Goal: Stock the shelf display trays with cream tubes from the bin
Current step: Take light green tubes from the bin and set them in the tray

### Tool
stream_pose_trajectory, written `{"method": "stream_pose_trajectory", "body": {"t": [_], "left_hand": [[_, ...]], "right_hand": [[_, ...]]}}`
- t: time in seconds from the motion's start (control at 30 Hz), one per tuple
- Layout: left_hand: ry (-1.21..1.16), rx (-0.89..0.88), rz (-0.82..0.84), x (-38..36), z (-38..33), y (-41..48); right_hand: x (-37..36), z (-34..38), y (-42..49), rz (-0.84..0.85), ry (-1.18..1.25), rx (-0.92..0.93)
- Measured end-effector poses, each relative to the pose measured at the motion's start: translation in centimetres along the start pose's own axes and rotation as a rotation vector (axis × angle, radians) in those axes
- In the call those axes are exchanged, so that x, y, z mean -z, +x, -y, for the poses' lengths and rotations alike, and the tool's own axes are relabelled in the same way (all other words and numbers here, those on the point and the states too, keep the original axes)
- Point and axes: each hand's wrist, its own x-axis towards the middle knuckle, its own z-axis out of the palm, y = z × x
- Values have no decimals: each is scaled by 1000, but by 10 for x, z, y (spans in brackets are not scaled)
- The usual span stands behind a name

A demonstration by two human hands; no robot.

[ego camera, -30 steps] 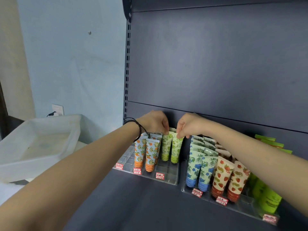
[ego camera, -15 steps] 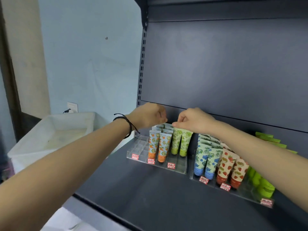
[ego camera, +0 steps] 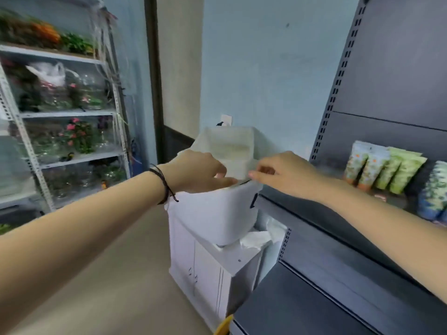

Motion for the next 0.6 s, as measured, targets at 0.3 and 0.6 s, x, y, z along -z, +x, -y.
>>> {"method": "stream_pose_trajectory", "body": {"t": [0.3, 0.6], "left_hand": [[-89, 174, 409, -177, 52, -172], [-528, 230, 710, -417, -31, -272]], "right_hand": [[-234, 94, -10, 436, 115, 180], [-462, 51, -105, 890, 156, 8]]}}
